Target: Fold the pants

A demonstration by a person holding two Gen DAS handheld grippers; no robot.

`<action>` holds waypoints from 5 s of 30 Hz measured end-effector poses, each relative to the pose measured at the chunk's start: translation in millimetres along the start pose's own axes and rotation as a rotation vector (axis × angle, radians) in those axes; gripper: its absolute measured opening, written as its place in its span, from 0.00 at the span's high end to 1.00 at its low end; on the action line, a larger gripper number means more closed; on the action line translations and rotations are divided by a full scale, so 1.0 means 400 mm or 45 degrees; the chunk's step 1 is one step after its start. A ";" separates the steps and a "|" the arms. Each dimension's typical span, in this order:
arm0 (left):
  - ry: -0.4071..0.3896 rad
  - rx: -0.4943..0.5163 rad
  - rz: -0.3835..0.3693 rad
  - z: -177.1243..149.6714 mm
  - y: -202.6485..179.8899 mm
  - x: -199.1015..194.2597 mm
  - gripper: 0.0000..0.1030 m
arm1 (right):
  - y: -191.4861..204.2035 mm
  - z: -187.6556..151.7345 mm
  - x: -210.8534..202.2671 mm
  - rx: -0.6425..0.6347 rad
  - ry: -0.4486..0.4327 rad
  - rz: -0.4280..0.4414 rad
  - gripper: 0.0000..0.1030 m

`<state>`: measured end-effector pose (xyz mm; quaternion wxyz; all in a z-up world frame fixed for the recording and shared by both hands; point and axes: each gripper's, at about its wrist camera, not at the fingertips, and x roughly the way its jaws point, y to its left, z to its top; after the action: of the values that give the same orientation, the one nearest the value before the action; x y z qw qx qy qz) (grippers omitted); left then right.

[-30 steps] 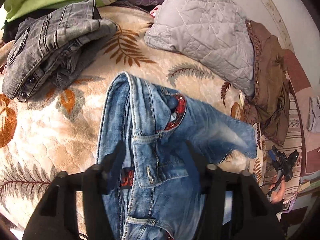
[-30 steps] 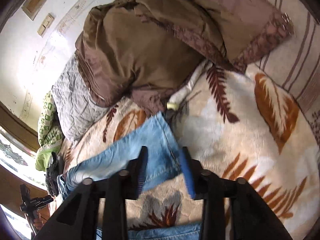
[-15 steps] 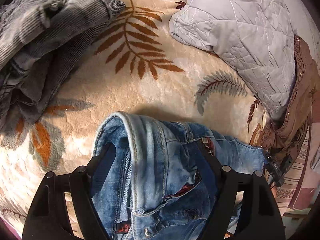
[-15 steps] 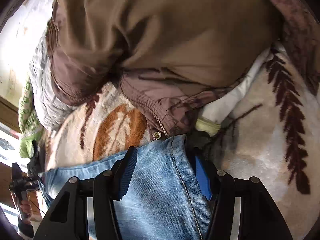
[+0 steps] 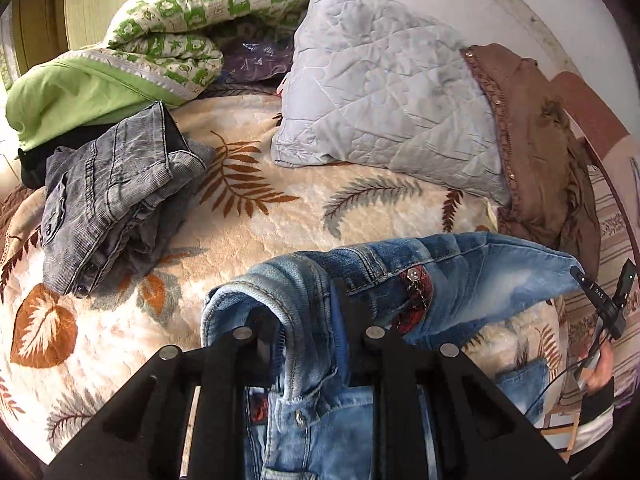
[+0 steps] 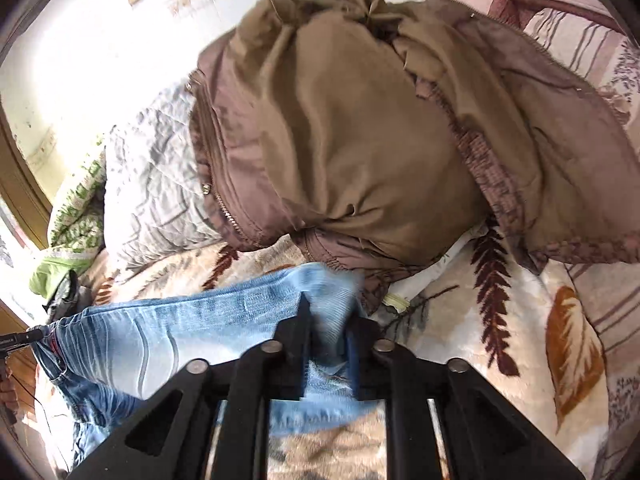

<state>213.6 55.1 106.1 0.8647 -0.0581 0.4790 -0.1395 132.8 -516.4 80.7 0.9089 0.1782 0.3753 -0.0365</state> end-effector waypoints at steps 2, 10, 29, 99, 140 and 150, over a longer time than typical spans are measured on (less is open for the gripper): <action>-0.012 0.013 -0.029 -0.072 -0.005 -0.049 0.82 | -0.022 -0.065 -0.075 0.022 -0.022 0.003 0.94; 0.114 -0.066 -0.146 -0.392 0.029 -0.077 0.80 | -0.158 -0.417 -0.243 0.215 0.082 -0.006 0.94; 0.193 -0.484 -0.426 -0.505 0.075 -0.119 0.18 | -0.146 -0.562 -0.246 0.722 0.242 0.281 0.44; 0.467 -0.254 -0.622 -0.633 0.047 -0.110 0.81 | -0.300 -0.676 -0.399 0.875 0.141 0.164 0.85; 0.306 -0.445 -0.640 -0.602 0.108 -0.184 0.31 | -0.196 -0.597 -0.390 0.660 0.172 0.085 0.60; 0.364 -0.559 -0.577 -0.621 0.074 -0.041 0.38 | -0.106 -0.678 -0.269 0.783 0.306 0.312 0.60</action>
<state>1.2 96.3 -20.2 0.7028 -0.3276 0.5887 -0.2283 -134.2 -468.1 -34.5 0.7596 0.4903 0.4270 -0.0174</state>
